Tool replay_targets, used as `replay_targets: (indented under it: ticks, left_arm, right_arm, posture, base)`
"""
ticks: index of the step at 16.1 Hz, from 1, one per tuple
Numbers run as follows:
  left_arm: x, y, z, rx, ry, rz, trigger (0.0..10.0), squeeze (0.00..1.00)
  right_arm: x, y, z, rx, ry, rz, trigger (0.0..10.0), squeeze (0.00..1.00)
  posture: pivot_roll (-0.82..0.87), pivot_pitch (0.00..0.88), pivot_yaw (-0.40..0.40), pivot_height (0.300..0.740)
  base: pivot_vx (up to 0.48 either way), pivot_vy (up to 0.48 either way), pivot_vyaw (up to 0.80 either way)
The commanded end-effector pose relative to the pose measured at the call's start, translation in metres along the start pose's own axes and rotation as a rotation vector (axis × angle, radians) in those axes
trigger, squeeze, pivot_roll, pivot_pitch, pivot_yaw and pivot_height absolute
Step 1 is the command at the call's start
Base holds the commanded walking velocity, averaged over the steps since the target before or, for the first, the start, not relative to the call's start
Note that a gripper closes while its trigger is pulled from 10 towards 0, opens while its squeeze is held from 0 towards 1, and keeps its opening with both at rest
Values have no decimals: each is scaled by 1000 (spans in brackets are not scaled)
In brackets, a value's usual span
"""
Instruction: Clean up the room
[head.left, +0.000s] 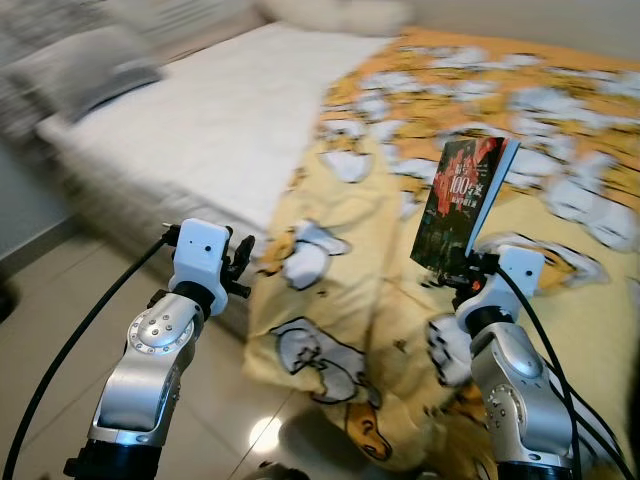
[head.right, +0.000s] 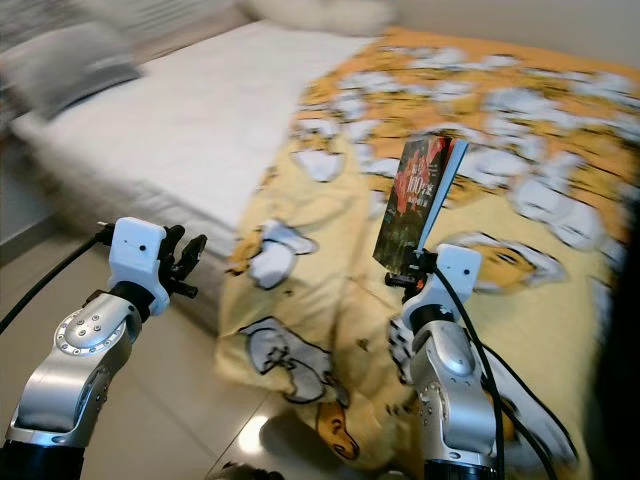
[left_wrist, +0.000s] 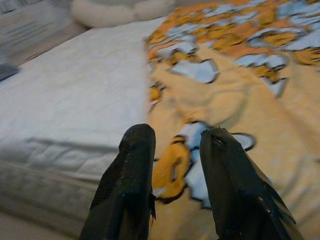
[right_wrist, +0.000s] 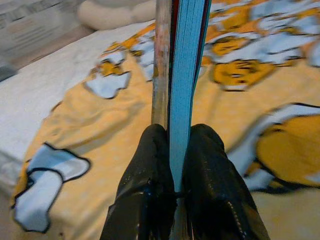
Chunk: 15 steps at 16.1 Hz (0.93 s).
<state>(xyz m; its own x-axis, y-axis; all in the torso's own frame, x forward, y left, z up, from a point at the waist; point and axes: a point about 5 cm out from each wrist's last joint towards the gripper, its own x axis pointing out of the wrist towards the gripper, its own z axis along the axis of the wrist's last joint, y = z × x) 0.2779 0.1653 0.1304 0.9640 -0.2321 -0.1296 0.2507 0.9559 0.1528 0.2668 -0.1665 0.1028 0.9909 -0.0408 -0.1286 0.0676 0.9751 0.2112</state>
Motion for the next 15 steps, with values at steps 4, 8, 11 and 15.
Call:
replay_targets:
  ticks: [4, 8, 11, 15]
  left_arm:
    - [2, 1, -1, -14, 19, -2, 10000, 27]
    - [3, 1, -2, -16, 24, -7, 10000, 27]
    - [3, 0, -3, -20, 27, -8, 10000, 27]
    - [0, -1, -8, -34, 40, 4, 10000, 31]
  right_arm:
    - [1, 2, 13, -10, -49, -2, 10000, 0]
    - [1, 2, 14, -13, -46, -6, 10000, 0]
    - [2, 2, 15, -16, -42, -8, 10000, 0]
    - [2, 0, 16, -22, -31, -10, 10000, 0]
  posture:
    - [-66, 0, 86, 740]
    - [-75, 0, 86, 740]
    - [-77, 0, 80, 740]
    - [-72, 0, 62, 740]
  base:
    - [0, 303, -680]
    - [0, 307, -694]
    - [0, 312, -694]
    - [0, 342, -695]
